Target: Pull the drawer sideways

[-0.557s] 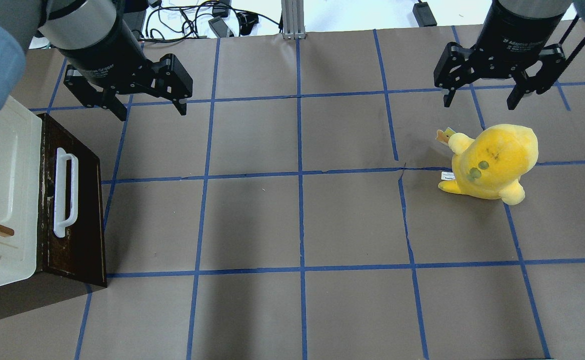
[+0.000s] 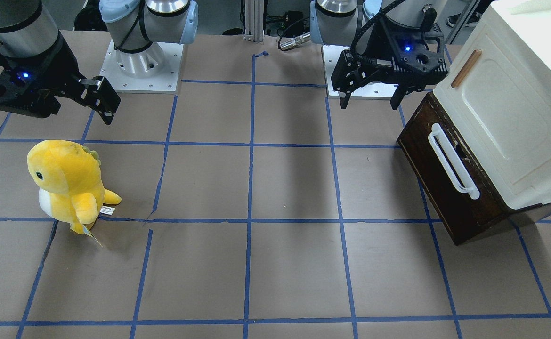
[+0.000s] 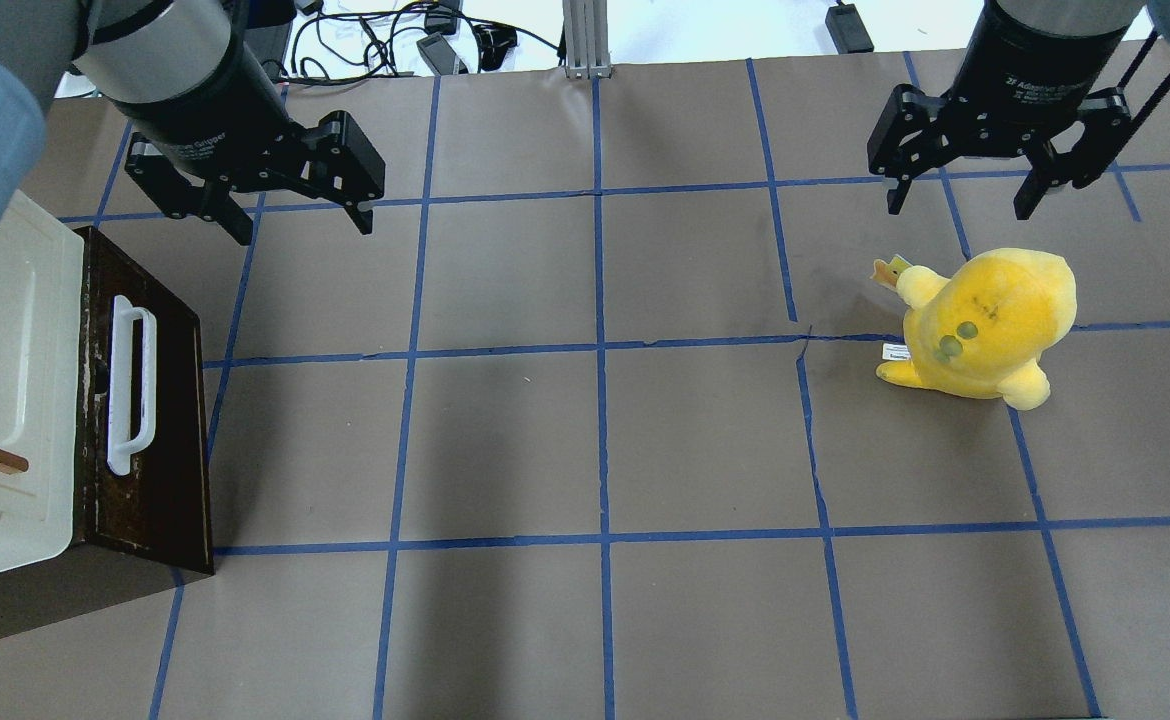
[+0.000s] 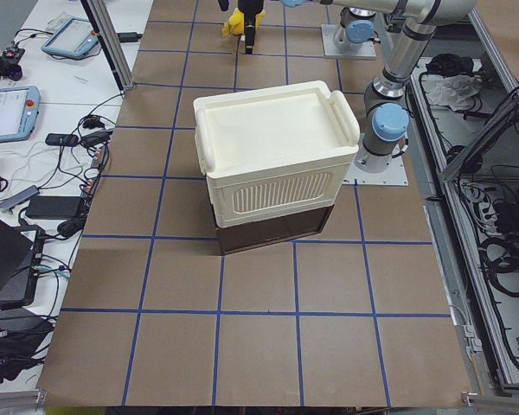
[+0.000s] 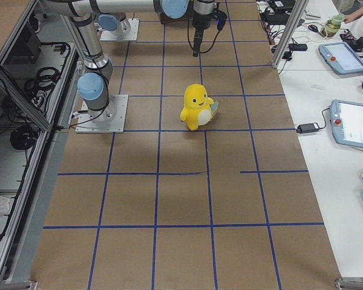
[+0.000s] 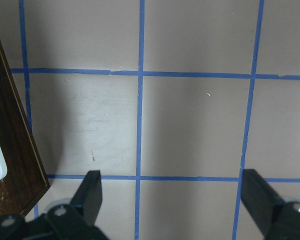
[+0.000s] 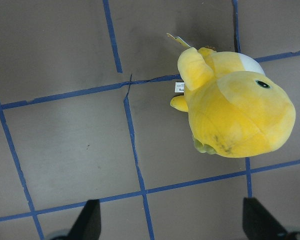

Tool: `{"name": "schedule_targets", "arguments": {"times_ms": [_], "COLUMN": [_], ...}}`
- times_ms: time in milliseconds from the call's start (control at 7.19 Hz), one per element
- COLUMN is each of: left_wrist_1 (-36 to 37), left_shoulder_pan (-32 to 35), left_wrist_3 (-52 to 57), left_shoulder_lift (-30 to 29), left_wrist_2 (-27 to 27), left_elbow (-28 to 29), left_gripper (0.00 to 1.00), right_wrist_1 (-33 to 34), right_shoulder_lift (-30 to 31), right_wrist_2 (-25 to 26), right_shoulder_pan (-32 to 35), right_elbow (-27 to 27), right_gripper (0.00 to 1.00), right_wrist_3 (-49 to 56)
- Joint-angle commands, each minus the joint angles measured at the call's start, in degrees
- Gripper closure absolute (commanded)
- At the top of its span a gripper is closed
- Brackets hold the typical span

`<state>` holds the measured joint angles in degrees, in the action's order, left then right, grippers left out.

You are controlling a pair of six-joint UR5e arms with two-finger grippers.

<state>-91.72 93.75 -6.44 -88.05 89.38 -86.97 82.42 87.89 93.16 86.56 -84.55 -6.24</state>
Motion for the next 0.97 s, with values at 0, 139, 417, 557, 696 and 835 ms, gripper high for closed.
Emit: {"name": "schedule_targets", "arguments": {"times_ms": [0,139,417,557,696,835], "left_wrist_1": [0.0,0.0,0.0,0.0,0.0,-0.1], "left_shoulder_pan": [0.0,0.0,0.0,0.0,0.0,0.0], "left_wrist_3": [-0.1,-0.1,-0.1,-0.1,0.0,-0.1], "left_shoulder_lift": [0.2,0.2,0.6,0.8,0.9,0.9], "left_wrist_2": [0.0,0.0,0.0,0.0,0.0,0.0], "left_elbow": [0.0,0.0,-0.7,-1.0,-1.1,-1.1], "left_gripper": [0.0,0.0,0.0,0.0,0.0,0.0], "right_wrist_1": [0.0,0.0,0.0,-0.1,0.0,-0.1], "right_shoulder_lift": [0.0,0.0,0.0,0.0,0.0,0.0], "right_wrist_2": [0.0,0.0,0.0,0.0,0.0,0.0], "right_shoulder_pan": [0.0,0.0,0.0,0.0,-0.1,-0.1], "right_elbow": [0.0,0.0,0.0,0.0,0.0,0.0], "right_gripper": [0.0,0.0,0.0,0.0,0.0,0.0], "right_wrist_3": [0.0,0.0,0.0,0.0,0.0,0.0]}}
